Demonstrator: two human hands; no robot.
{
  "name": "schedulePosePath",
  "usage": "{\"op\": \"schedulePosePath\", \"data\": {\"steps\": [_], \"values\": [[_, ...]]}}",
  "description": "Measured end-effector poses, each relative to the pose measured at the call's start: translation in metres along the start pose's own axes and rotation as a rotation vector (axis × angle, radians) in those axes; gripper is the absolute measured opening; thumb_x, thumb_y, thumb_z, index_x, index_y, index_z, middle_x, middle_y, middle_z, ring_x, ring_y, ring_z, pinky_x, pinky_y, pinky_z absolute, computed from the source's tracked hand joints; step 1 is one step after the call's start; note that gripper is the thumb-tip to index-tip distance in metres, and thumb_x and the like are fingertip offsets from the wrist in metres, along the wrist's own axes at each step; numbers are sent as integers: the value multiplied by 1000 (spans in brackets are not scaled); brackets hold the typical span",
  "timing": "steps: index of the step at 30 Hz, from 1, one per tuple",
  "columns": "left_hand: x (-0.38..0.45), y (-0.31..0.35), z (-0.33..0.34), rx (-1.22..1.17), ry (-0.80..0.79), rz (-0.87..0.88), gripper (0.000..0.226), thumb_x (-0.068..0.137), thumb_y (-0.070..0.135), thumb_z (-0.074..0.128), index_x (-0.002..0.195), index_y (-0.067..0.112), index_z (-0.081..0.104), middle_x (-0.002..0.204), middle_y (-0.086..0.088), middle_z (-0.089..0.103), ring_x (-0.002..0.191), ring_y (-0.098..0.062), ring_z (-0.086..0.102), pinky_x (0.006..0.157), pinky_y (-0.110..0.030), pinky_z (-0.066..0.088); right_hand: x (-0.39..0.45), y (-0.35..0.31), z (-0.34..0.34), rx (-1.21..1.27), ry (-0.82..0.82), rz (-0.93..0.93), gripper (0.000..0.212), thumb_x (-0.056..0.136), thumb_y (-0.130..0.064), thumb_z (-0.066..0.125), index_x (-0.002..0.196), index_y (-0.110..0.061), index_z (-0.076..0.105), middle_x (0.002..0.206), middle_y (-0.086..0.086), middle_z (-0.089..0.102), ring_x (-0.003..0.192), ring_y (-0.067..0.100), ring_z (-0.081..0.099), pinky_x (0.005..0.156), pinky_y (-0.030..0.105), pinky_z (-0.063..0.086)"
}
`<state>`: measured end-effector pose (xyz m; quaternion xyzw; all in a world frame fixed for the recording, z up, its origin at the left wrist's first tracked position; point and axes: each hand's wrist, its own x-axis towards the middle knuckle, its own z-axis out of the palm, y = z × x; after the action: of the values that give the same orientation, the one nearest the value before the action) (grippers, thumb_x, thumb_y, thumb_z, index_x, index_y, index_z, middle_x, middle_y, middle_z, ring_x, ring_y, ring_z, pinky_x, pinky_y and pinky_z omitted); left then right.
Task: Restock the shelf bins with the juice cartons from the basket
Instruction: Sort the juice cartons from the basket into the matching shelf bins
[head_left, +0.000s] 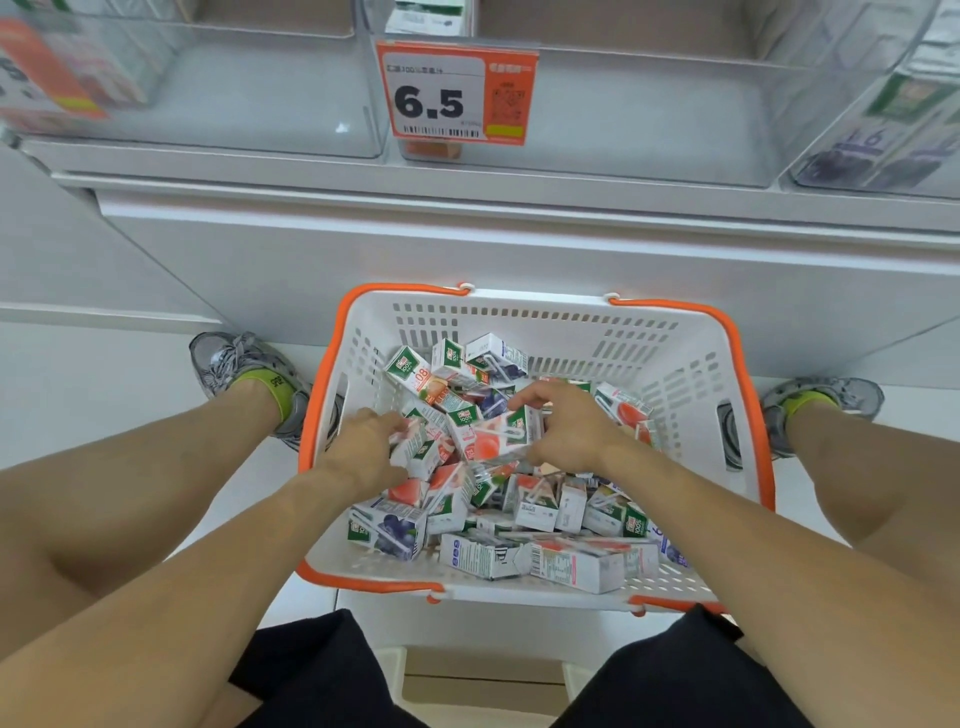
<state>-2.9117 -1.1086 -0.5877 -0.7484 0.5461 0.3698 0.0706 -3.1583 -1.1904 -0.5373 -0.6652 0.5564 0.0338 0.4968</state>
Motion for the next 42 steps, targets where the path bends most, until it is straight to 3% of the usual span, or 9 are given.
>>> {"op": "schedulePosePath", "data": {"steps": [4, 6, 10, 16, 19, 23, 26, 34, 42], "values": [[-8, 7, -3, -112, -3, -33, 66, 83, 20, 77, 139, 23, 42, 132, -11, 57, 90, -20, 62, 74, -30, 54, -6, 3, 3, -3, -26, -13, 53, 74, 1, 82, 115, -27, 63, 148, 4, 46, 81, 3, 55, 63, 17, 47], [-13, 15, -8, -234, 25, -41, 67, 78, 16, 79, 135, 25, 43, 122, -11, 60, 77, -18, 62, 60, -29, 53, -8, 2, 2, -38, -24, -23, 54, 75, -1, 82, 118, -26, 63, 149, 3, 46, 83, 2, 57, 72, 20, 49], [-23, 41, -23, -461, 34, -9, 56, 79, 19, 74, 127, 33, 48, 104, -10, 62, 86, -28, 68, 68, -36, 57, -10, -9, -12, -78, -22, -99, 65, 73, -4, 84, 129, -29, 62, 147, -3, 50, 119, 19, 59, 97, 35, 52], [-34, 77, -80, -742, -25, 129, 22, 94, 21, 56, 111, 27, 68, 114, 11, 62, 109, -14, 58, 94, -36, 50, -31, -47, -67, -14, 85, -256, 73, 62, -24, 90, 126, -39, 57, 114, -13, 60, 102, 5, 60, 91, 39, 56], [-35, 88, -124, -846, -116, 160, 29, 94, 26, 52, 110, 11, 70, 104, -8, 74, 93, -28, 68, 82, -44, 52, -48, -70, -98, 63, 148, -327, 54, 58, -39, 92, 106, -39, 67, 105, -10, 65, 90, 11, 68, 88, 39, 57], [-46, 111, -188, -729, -119, 240, 46, 98, 29, 38, 90, -10, 62, 62, -20, 60, 48, -25, 46, 47, -29, 28, -64, -114, -129, 298, 200, -430, 45, 53, -47, 90, 90, -23, 77, 95, 8, 68, 67, 21, 68, 67, 32, 57], [-56, 127, -223, -601, 8, 311, 54, 104, 38, 35, 67, 3, 54, 43, -12, 50, 37, -19, 36, 42, -25, 23, -67, -143, -144, 454, 196, -431, 44, 56, -44, 83, 85, -12, 78, 83, 19, 70, 67, 20, 66, 58, 30, 57], [-43, 127, -219, -492, -32, 491, 76, 90, 64, 39, 104, -8, 60, 54, -4, 59, 40, -16, 48, 42, -24, 36, -50, -147, -147, 419, 159, -216, 59, 64, -55, 80, 88, -1, 75, 75, 12, 75, 63, 21, 72, 57, 31, 57], [-24, 142, -214, -377, -125, 411, 88, 82, 80, 31, 92, 1, 68, 57, -10, 61, 42, -19, 45, 44, -22, 38, -37, -135, -137, 206, 218, -190, 74, 43, -73, 74, 92, -18, 75, 73, -3, 75, 63, 10, 71, 56, 24, 54]]}}
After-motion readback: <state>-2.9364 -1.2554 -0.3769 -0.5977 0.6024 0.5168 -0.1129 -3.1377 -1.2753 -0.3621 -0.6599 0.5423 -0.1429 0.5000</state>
